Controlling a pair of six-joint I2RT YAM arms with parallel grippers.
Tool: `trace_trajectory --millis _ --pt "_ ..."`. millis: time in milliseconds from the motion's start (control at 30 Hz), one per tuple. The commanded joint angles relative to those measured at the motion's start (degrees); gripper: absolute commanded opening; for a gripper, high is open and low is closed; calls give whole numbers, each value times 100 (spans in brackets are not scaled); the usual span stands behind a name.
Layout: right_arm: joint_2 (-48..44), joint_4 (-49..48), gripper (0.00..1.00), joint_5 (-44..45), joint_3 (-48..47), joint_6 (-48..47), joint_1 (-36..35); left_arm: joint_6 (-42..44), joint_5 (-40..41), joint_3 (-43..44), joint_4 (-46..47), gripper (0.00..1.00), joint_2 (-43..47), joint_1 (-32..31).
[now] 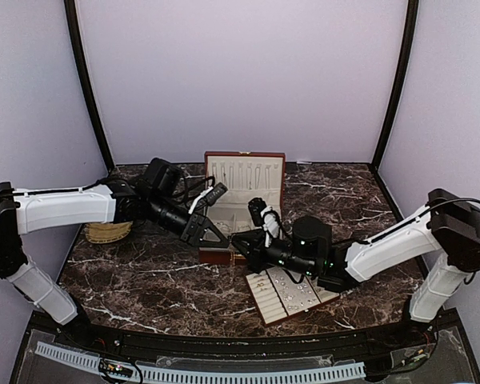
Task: Organize the mixed jewelry
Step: Pass from the left arm to the right
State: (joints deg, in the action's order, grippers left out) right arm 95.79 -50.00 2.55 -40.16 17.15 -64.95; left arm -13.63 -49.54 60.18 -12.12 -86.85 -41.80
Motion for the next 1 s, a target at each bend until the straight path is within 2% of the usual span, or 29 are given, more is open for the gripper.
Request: trace_trajectory --millis 0,133,233,367,533,700,800,967 --pt "-501 18 0 504 -52 -53 -35 254 493 55 78 32 417 -29" --pt "-901 625 0 1008 -211 -205 -35 433 1255 44 183 48 685 -26" --pt "-1127 1420 0 1483 -537 -314 9 701 1848 -1 389 58 897 -20" --pt "-1291 2788 0 1826 -1159 -440 191 1010 2622 -6 880 65 892 1" --pt "-1387 3905 0 2002 -1881 -555 538 979 3125 83 1759 65 484 96" --pt "-1343 4511 0 2136 -2404 -656 906 1058 3629 37 2723 61 -149 94" --pt "-1258 4798 0 2277 -2724 -710 1113 1598 3808 69 3119 50 -480 95" --pt "-1158 5107 0 2317 -3047 -696 1508 2576 4084 465 3516 47 -1101 99"
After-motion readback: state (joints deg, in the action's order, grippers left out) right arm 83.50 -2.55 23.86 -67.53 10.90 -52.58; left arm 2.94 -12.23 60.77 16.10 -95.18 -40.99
